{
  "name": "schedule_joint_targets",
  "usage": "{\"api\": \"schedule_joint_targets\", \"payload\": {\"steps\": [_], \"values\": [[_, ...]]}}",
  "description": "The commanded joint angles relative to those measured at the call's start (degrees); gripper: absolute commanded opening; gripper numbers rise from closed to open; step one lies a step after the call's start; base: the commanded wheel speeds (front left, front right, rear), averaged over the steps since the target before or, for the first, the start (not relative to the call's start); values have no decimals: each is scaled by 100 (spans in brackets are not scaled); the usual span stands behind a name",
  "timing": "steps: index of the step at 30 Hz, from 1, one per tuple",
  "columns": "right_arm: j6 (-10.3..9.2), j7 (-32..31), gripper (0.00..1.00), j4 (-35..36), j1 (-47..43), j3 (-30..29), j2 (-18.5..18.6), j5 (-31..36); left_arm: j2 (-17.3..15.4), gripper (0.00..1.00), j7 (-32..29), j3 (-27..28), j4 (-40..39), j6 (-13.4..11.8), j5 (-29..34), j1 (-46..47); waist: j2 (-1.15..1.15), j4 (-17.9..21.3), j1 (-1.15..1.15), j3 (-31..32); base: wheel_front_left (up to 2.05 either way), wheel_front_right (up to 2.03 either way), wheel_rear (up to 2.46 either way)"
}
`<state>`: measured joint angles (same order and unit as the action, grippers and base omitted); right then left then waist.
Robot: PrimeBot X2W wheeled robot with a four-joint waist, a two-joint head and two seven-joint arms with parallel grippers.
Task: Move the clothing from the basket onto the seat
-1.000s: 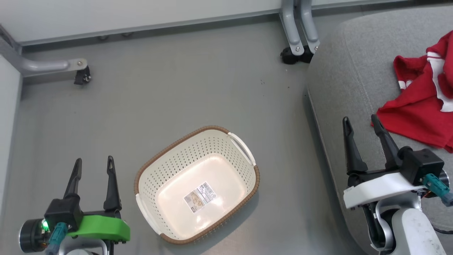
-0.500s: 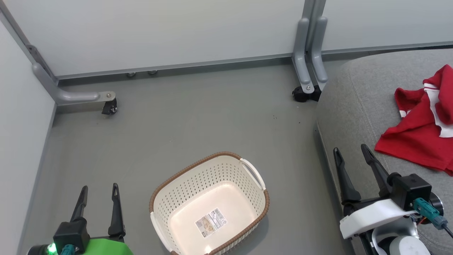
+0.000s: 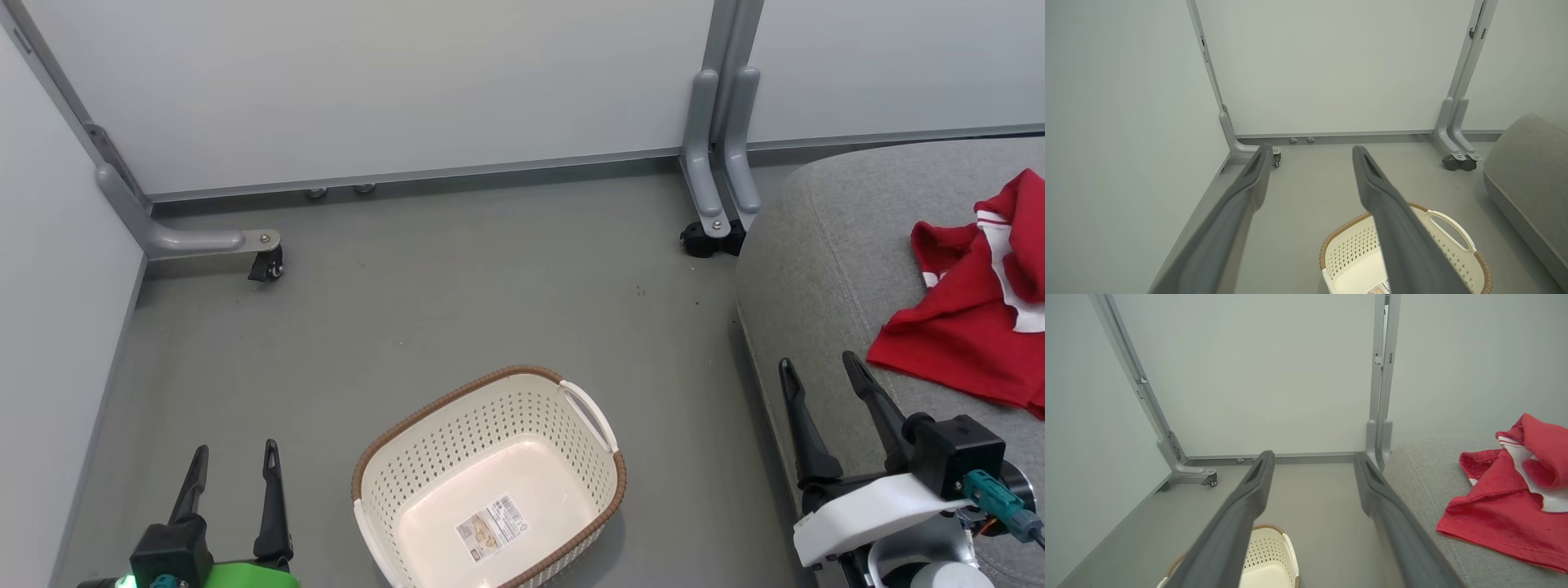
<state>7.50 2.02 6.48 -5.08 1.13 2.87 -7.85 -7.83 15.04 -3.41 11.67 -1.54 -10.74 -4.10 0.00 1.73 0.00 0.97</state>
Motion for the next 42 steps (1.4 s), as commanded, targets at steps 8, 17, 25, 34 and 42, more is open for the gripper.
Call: {"api": "schedule_joint_targets", "payload": {"steps": [8,17,25,34,42], "values": [[-1,-38,100,13,-52,-1,6,-32,49,100,18,95,73,58,92,9,0,23,0,-5,0,0,0],[-1,-40,100,14,-60,-8,5,-50,96,100,18,156,113,98,162,49,0,10,0,14,0,0,0],[0,-29,0,-147,-44,23,-5,-372,172,0,-160,227,302,144,-203,84,0,3,0,12,0,0,0],[0,-74,0,-403,134,4,77,-1472,211,0,-401,309,272,239,-1204,193,0,-10,0,3,0,0,0],[0,-109,0,-594,260,-14,122,-2335,242,0,-586,374,245,317,-2009,283,0,-21,0,-5,0,0,0]]}}
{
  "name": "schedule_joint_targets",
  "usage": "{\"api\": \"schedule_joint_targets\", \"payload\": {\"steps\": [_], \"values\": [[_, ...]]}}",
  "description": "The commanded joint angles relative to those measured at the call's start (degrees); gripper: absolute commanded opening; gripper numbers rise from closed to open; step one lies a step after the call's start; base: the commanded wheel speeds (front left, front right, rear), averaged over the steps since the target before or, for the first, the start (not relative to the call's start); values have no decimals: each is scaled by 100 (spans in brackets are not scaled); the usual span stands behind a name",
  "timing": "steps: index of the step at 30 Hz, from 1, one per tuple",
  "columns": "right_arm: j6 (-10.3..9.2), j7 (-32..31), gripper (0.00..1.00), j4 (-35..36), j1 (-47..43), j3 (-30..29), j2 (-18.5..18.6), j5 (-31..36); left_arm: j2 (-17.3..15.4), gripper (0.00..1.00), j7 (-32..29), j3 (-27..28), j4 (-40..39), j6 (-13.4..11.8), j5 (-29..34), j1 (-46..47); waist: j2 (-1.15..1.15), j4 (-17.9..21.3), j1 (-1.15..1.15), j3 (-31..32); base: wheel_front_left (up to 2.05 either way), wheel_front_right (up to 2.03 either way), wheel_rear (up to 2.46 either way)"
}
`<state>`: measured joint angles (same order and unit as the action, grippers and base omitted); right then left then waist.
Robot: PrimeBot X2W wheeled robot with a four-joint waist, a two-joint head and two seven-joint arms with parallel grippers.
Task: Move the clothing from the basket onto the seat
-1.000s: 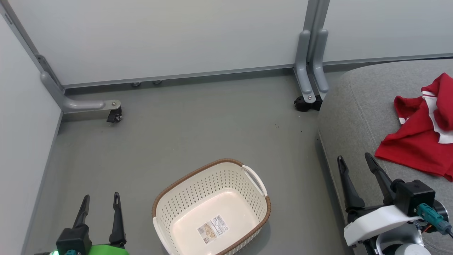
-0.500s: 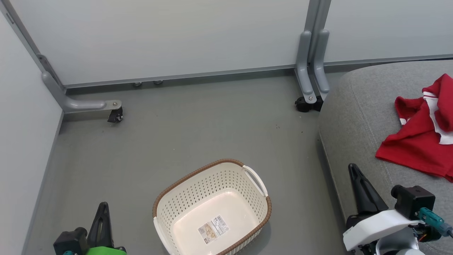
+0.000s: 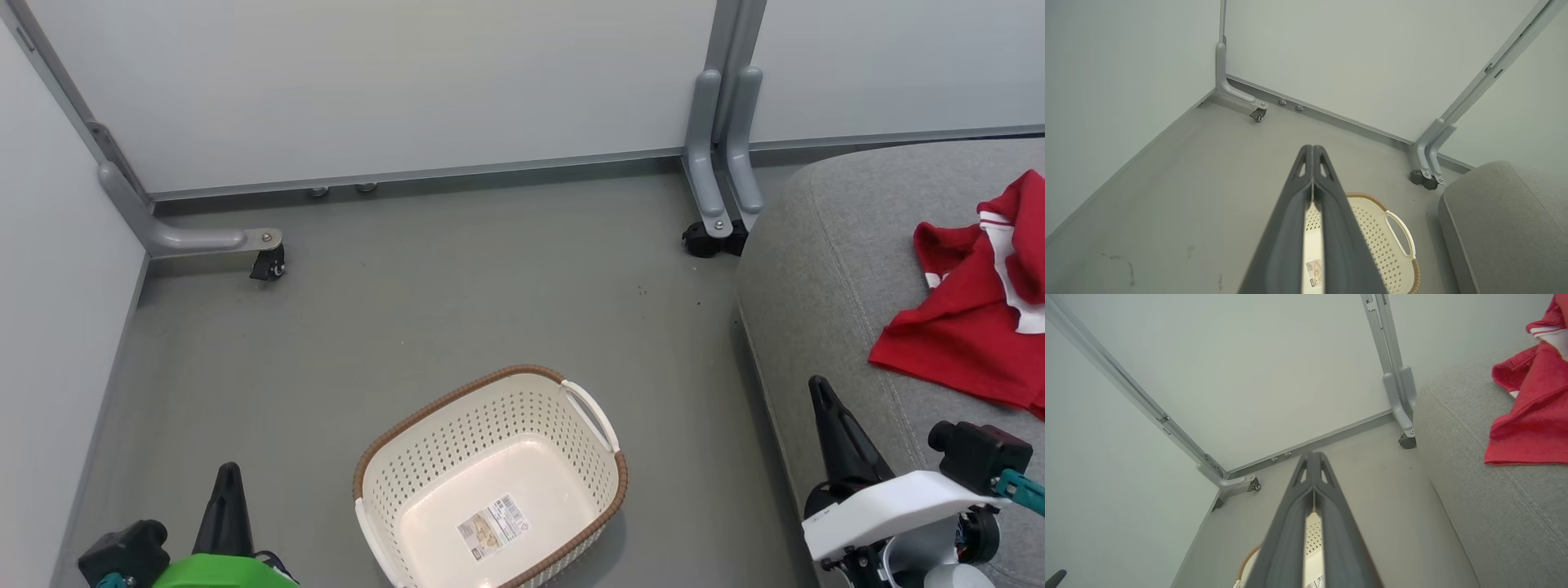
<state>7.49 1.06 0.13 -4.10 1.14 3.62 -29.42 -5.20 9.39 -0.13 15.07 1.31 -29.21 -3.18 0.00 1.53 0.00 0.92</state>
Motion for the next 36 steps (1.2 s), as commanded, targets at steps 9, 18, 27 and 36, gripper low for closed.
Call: {"api": "schedule_joint_targets", "payload": {"steps": [9,18,27,36], "values": [[1,-54,0,-139,277,-46,81,-1016,10,0,-220,124,-103,108,-955,293,0,-13,0,-10,0,0,0],[1,-101,0,-306,383,-85,105,-1787,40,0,-405,196,-109,182,-1688,394,0,-26,0,-19,0,0,0],[1,-153,0,-461,478,-131,122,-2479,68,0,-580,269,-112,246,-2353,478,0,-39,0,-28,0,0,0],[1,-202,0,-601,560,-176,131,-3094,94,0,-730,330,-114,302,-2944,559,0,-52,0,-37,0,0,0]]}}
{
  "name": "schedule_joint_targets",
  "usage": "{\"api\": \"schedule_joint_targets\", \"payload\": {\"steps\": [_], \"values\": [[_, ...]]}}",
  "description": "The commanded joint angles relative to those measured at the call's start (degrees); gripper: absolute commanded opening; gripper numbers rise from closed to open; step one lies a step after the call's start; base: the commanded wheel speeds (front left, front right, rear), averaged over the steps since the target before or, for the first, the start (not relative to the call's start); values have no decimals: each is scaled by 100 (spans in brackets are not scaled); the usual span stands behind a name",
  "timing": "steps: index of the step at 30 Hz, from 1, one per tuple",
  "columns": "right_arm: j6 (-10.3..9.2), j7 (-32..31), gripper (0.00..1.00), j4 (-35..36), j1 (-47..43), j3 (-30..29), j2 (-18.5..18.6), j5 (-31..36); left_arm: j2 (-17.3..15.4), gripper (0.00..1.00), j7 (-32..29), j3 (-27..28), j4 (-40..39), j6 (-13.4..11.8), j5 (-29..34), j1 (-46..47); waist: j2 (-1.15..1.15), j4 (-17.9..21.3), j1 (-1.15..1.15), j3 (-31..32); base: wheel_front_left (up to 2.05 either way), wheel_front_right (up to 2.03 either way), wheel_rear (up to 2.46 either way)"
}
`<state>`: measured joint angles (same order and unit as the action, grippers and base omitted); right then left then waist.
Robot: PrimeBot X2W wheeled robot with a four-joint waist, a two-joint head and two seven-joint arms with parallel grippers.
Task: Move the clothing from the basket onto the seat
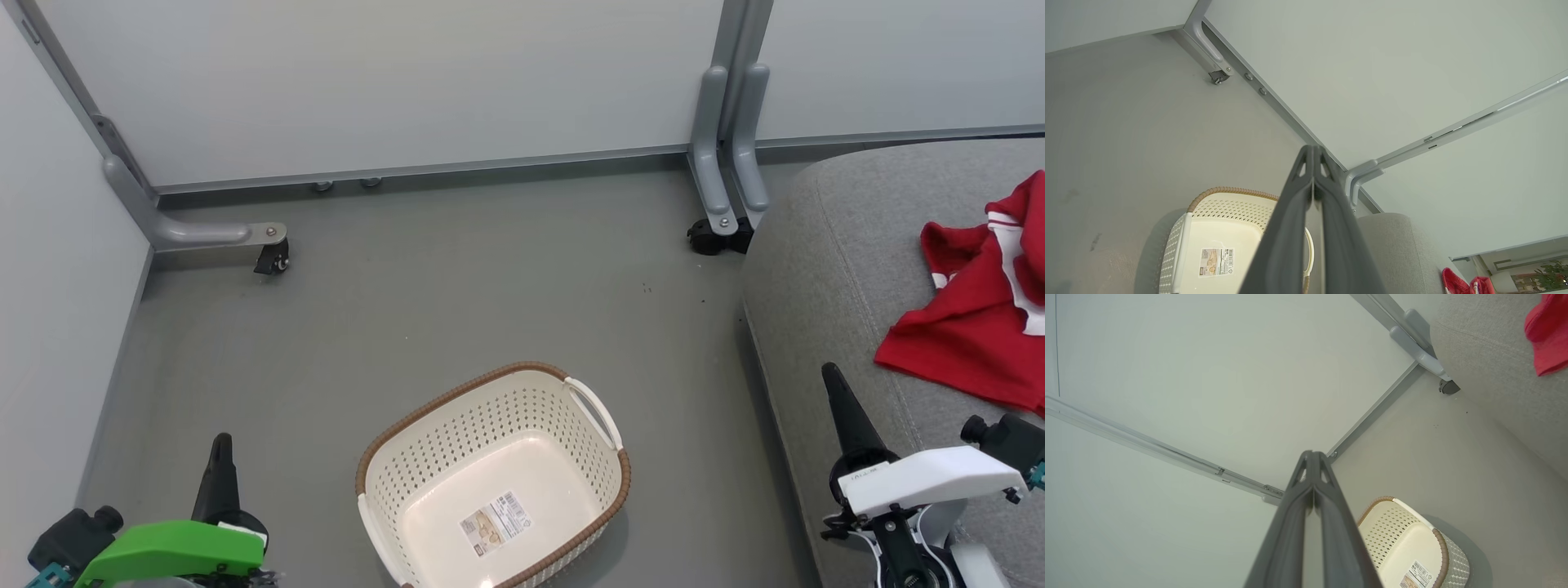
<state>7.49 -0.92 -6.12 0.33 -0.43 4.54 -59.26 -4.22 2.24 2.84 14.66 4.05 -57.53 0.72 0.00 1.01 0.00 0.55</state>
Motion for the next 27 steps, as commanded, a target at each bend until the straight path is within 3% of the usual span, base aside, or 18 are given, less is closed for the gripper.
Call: {"api": "schedule_joint_targets", "payload": {"steps": [1,27], "values": [[1,-12,0,6,129,-25,40,-183,0,0,-34,40,-73,37,-189,180,0,-2,0,-1,0,0,0],[1,-162,0,-345,340,-171,39,-1679,58,0,-415,197,-74,181,-1656,365,0,-39,0,-28,0,0,0]]}}
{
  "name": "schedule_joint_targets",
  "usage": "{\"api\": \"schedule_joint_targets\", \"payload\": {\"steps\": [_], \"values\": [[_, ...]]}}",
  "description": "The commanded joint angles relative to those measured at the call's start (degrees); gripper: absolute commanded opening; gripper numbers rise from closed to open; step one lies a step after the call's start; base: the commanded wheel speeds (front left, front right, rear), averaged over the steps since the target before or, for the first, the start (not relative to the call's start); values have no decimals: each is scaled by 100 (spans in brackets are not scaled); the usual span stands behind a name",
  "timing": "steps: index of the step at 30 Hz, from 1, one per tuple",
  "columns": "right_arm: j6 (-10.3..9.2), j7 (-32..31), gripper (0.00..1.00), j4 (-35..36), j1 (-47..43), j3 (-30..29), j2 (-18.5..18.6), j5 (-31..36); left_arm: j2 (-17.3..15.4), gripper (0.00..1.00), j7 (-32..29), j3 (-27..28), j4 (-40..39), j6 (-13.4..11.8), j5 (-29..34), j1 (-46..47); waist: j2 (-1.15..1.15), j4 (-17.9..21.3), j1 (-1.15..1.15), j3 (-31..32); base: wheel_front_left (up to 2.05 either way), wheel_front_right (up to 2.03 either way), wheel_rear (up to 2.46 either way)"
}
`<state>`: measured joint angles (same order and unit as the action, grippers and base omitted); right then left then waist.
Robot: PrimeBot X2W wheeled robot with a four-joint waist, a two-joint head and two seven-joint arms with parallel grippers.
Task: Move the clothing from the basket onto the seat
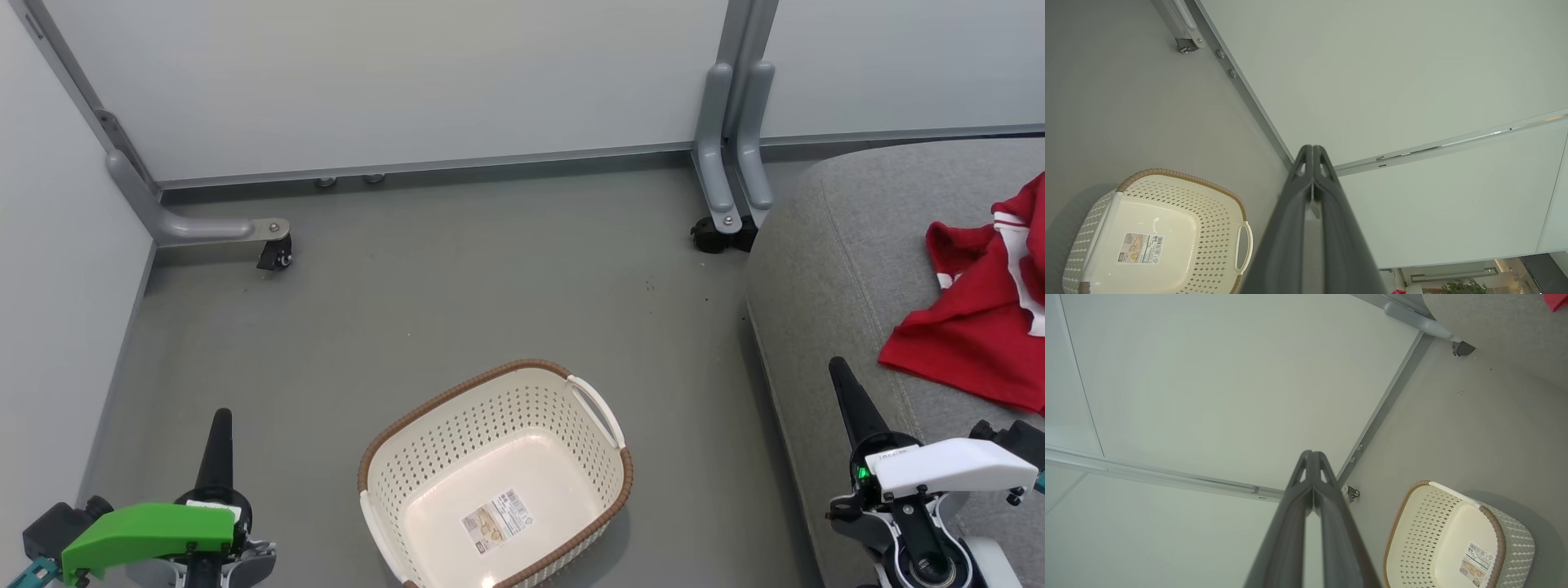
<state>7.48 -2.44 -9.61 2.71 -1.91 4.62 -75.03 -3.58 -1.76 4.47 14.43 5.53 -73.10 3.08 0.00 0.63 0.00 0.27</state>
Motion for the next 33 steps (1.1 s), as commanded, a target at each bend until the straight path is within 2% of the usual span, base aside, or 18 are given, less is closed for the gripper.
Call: {"api": "schedule_joint_targets", "payload": {"steps": [1,33], "values": [[2,-16,0,-9,114,-30,31,-157,-5,0,-32,39,-51,40,-158,137,0,-2,0,-2,0,0,0],[2,-199,0,-354,314,-204,-1,-1563,56,0,-401,190,-44,174,-1576,305,0,-48,0,-34,0,0,0]]}}
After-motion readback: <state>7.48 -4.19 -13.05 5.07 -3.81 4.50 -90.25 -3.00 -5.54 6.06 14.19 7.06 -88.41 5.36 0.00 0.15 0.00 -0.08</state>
